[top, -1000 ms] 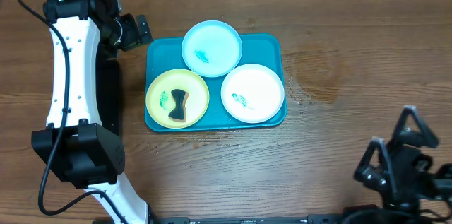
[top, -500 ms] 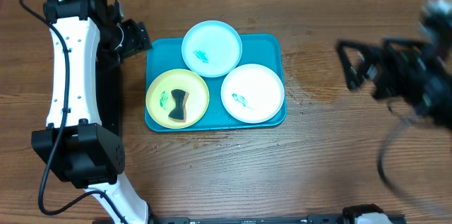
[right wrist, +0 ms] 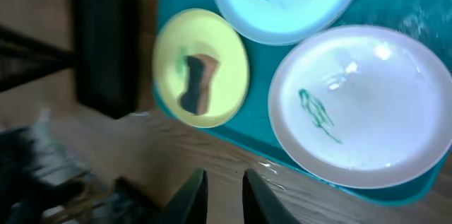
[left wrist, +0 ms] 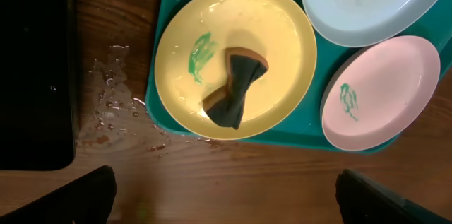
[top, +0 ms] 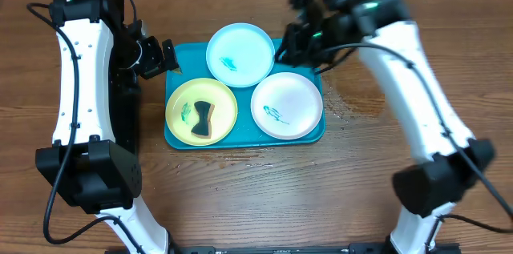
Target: Clean dirty plates on tray and stack at the side
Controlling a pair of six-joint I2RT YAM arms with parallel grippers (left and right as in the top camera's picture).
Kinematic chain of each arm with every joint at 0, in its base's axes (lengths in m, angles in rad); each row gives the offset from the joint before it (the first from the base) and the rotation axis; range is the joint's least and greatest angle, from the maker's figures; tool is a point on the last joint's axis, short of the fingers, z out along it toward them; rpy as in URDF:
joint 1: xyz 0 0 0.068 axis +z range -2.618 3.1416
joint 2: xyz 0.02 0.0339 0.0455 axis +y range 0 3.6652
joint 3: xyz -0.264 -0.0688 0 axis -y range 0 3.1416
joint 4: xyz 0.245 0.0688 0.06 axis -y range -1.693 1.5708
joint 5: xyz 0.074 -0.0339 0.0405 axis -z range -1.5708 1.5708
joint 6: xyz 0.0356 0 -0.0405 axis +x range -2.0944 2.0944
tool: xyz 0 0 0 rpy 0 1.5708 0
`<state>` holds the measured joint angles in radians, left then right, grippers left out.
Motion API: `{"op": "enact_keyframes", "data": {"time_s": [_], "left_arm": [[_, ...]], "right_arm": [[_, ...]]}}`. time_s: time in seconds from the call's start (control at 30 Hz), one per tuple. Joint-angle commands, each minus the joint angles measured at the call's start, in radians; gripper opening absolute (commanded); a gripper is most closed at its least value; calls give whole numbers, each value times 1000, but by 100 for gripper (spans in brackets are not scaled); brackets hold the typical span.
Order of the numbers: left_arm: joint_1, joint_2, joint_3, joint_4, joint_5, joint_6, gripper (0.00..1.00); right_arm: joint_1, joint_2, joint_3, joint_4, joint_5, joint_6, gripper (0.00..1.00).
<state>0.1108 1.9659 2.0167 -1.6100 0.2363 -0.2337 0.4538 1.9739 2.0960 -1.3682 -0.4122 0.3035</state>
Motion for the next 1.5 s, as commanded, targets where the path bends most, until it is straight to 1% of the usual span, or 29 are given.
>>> {"op": "enact_keyframes", "data": {"time_s": [0.0, 0.07, 0.1, 0.13, 0.17, 0.2, 0.3, 0.33, 0.47, 0.57, 0.7, 0.97, 1.1, 1.23, 1.27, 1.3, 1.4, 1.47], "left_arm": [[-8, -3, 12, -1, 16, 24, 100], [-8, -2, 12, 0, 16, 24, 100], [-8, -3, 12, -1, 16, 24, 100], [-9, -3, 12, -1, 16, 24, 100], [-8, -2, 12, -2, 16, 25, 100], [-8, -3, 12, -2, 16, 24, 100], [-8, -3, 12, -2, 12, 25, 100], [-8, -2, 12, -1, 4, 25, 100], [-8, -2, 12, -1, -23, 24, 100], [-8, -3, 12, 2, -29, 24, 100], [-8, -2, 12, 2, -29, 24, 100], [-8, -2, 12, 3, -30, 25, 100], [-9, -2, 12, 8, -29, 25, 100], [-9, -2, 12, 8, -30, 25, 100], [-9, -3, 12, 8, -30, 25, 100], [-9, -2, 12, 8, -30, 29, 98], [-11, -2, 5, 19, -30, 43, 95], [-16, -2, -9, 27, -29, 55, 92]], "right_arm": [[125, 37, 3, 25, 342, 180, 25], [183, 85, -12, 55, 428, 221, 56], [203, 107, -16, 66, 455, 234, 69], [220, 131, -16, 75, 476, 245, 77], [231, 155, -16, 83, 491, 258, 79], [238, 177, -16, 91, 494, 275, 79], [244, 242, -16, 119, 474, 325, 70], [244, 255, -16, 127, 464, 327, 65], [244, 303, -16, 184, 417, 319, 54], [244, 320, -16, 219, 353, 265, 52], [253, 330, -23, 229, 340, 266, 52], [280, 330, -154, 343, 321, 273, 52], [283, 330, -211, 396, 283, 277, 49], [287, 330, -246, 421, 276, 277, 49], [288, 330, -252, 423, 276, 277, 48], [289, 330, -259, 428, 277, 277, 47], [289, 330, -292, 453, 277, 278, 41], [289, 330, -317, 471, 279, 303, 37]]}}
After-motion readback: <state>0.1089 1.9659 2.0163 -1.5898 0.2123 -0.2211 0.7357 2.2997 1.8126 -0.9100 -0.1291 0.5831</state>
